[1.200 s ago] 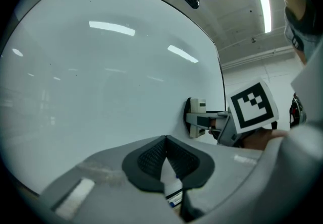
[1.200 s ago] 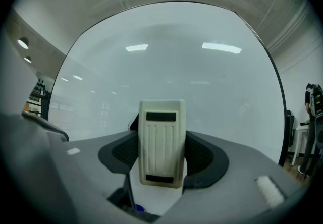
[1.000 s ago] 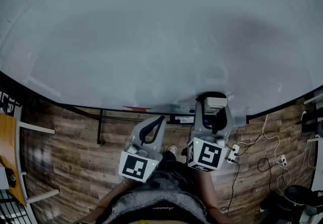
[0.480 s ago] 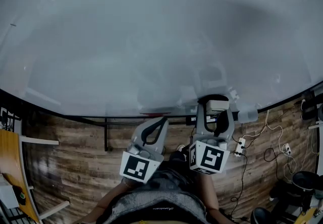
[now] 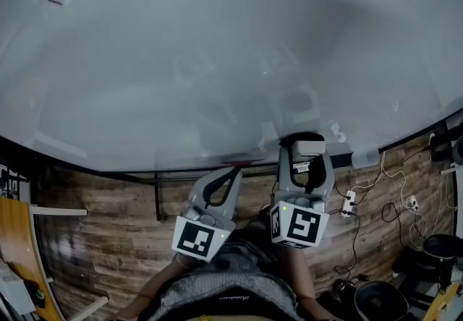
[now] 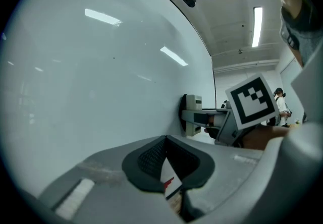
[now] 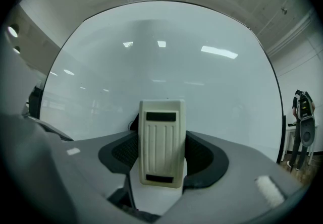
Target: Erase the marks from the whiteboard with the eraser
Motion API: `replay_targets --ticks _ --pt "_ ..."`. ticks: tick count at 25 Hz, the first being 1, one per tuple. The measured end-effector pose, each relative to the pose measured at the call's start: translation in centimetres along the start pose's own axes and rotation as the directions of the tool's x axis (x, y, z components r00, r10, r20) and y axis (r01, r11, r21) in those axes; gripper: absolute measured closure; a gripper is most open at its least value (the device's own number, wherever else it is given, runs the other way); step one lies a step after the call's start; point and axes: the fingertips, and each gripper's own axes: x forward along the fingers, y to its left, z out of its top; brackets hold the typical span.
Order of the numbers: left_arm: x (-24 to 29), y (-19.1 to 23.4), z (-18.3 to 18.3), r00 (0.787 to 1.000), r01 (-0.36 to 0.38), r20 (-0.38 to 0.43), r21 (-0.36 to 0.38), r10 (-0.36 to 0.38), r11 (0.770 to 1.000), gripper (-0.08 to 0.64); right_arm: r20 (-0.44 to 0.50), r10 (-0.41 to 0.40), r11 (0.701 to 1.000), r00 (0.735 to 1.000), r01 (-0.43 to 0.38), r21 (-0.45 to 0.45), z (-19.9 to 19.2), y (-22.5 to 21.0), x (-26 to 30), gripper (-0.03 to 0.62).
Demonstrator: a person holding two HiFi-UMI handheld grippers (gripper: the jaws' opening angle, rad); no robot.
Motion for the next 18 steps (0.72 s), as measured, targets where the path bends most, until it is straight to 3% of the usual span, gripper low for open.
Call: replay_targets --ticks 3,6,18 --pt "-2.4 3.3 -0.9 1.000 0.005 -0.001 -0.002 -0.005 1.000 0.557 0.000 0.009 1.000 1.000 -0.009 -0.007 -0.5 4.5 0.3 0.331" --pt "-3.7 4.7 -1.1 1.000 0.006 -0.004 0.003 -0.006 1.000 0.557 0.003 0.005 1.000 1.000 -0.005 0.002 -0.5 6.3 0.2 0.331" --pt "-5.6 6.5 -1.7 1.000 -0.020 -0.010 -0.002 0.020 1.000 0.557 0.005 0.025 1.000 1.000 -0.025 -0.008 -0.6 7.9 0.4 0.330"
